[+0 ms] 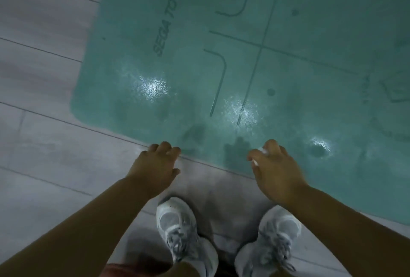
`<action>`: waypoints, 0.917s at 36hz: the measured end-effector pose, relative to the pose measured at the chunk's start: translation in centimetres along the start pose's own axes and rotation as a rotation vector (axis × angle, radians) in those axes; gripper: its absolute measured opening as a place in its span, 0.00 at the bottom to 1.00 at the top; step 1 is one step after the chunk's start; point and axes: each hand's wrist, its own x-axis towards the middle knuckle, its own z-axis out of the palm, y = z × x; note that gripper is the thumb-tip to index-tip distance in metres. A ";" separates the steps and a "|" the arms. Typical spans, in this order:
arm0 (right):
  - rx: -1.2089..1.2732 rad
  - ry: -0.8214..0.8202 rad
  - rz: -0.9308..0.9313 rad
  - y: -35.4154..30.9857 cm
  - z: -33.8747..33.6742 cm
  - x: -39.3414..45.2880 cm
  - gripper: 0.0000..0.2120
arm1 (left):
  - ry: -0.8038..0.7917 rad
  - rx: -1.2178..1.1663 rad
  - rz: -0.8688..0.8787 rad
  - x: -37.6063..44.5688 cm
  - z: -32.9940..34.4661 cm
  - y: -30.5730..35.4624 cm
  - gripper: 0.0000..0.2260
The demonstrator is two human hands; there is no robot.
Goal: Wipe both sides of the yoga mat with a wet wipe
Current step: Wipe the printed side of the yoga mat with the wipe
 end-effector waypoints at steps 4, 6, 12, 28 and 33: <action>-0.167 0.038 -0.148 1.8 4.5 4.7 0.17 | 0.173 0.164 0.129 5.3 4.2 -2.1 0.37; -0.235 0.075 -0.214 3.1 6.2 7.2 0.21 | 0.221 0.195 0.163 8.1 6.5 -3.2 0.44; -0.234 0.172 -0.204 5.4 8.7 11.6 0.28 | 0.259 0.409 0.373 13.1 9.4 -5.0 0.46; -0.389 0.299 -0.288 3.8 13.2 9.0 0.38 | 0.400 0.429 0.532 12.7 9.3 -4.8 0.19; -0.338 0.388 -0.357 3.9 13.4 7.4 0.23 | 0.531 0.278 0.563 12.1 8.3 -4.5 0.19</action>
